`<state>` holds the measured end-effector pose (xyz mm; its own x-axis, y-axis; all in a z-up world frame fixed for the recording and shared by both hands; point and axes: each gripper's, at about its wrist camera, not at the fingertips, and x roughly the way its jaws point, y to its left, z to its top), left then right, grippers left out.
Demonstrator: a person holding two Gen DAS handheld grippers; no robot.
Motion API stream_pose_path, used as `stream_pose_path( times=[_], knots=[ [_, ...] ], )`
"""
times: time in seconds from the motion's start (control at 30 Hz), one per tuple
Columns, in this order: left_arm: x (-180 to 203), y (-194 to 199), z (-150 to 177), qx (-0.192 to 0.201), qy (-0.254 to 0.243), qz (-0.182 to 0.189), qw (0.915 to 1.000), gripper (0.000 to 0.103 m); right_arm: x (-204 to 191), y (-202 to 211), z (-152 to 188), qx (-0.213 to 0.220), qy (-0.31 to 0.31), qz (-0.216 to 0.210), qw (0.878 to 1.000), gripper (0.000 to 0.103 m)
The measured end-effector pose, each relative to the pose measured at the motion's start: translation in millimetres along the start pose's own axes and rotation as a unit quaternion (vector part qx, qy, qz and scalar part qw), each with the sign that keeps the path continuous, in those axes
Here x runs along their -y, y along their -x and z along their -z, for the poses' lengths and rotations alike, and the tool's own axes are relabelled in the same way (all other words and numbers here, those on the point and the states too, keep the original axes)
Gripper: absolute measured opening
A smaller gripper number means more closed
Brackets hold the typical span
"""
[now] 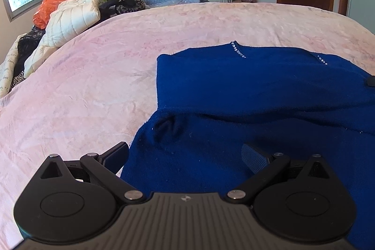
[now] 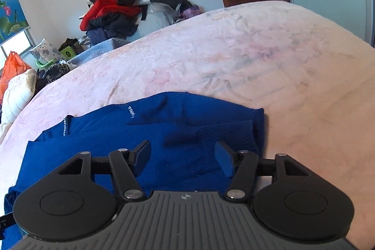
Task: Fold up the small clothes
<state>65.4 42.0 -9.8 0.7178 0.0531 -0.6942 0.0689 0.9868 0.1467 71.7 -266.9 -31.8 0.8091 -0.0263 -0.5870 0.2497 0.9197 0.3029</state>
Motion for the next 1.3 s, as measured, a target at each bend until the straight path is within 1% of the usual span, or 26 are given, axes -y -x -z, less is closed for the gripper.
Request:
stream_pose_path(
  times=[0.1,0.23,0.37,0.5,0.6,0.73,0.93,1.17,1.3],
  knots=[
    [0,1,0,0.000,-0.001,-0.001,1.0000,0.103,-9,16,1,0.020,0.023,-0.014,0.999,0.071],
    [0,7,1,0.002,0.002,0.002,1.0000,0.103,-14,37,3,0.020,0.037,-0.032,0.999,0.073],
    [-2,9,4,-0.001,0.007,0.005,1.0000,0.103,-15,62,8,0.014,0.052,-0.059,0.997,0.083],
    [0,12,7,-0.007,0.008,0.011,0.9999,0.103,-23,87,20,0.007,0.092,-0.075,0.993,0.088],
    [2,16,10,-0.006,0.006,0.012,0.9999,0.103,-25,105,26,0.003,0.112,-0.081,0.990,0.089],
    [3,22,12,-0.006,0.006,0.016,0.9998,0.103,-19,129,31,0.001,0.119,-0.092,0.989,0.090],
    [9,29,15,-0.005,0.000,0.020,0.9998,0.103,-11,153,38,-0.011,0.140,-0.104,0.985,0.091],
    [13,36,21,-0.007,-0.007,0.025,0.9996,0.103,-5,176,47,-0.029,0.188,-0.090,0.978,0.092],
    [15,40,25,-0.009,-0.010,0.028,0.9995,0.103,-4,190,55,-0.044,0.235,-0.073,0.968,0.092]
  ],
)
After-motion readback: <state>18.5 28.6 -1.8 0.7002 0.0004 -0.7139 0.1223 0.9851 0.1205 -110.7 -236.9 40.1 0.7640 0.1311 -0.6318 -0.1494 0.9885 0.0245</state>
